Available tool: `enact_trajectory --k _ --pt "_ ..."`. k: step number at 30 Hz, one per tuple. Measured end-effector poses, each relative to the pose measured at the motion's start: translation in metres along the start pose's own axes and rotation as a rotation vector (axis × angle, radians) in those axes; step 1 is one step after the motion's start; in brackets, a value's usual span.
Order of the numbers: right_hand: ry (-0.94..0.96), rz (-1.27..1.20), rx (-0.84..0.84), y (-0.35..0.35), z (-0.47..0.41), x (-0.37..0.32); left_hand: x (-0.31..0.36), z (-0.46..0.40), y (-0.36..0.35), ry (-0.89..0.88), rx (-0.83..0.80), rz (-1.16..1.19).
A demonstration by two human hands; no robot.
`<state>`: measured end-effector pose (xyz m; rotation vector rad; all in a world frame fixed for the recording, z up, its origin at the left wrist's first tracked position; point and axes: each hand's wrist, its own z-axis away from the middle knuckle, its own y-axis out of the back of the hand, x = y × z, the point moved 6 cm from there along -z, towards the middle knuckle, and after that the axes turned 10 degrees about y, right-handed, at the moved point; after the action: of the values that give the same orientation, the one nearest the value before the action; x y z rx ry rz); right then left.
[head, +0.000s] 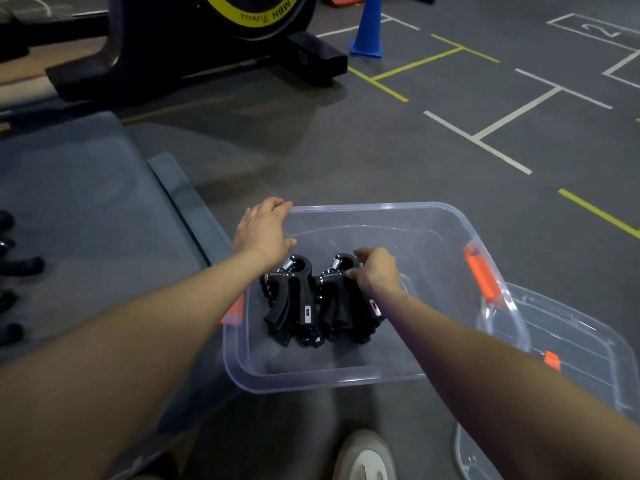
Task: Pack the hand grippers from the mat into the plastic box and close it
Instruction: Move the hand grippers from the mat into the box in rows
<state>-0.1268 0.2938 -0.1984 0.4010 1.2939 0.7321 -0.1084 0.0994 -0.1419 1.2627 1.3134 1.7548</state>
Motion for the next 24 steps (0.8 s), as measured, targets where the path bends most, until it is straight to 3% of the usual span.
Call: enact_trajectory --k 5,13,24 --pt "0.145 -0.062 -0.024 -0.013 0.0 -0.068 -0.034 0.01 0.04 0.113 0.07 0.07" --pt "0.429 -0.026 -0.192 -0.097 0.035 -0.204 -0.154 0.051 0.11 0.403 0.154 0.103" --pt "0.54 0.009 -0.488 -0.248 0.101 -0.293 -0.321 0.13 0.144 0.743 0.142 0.105"
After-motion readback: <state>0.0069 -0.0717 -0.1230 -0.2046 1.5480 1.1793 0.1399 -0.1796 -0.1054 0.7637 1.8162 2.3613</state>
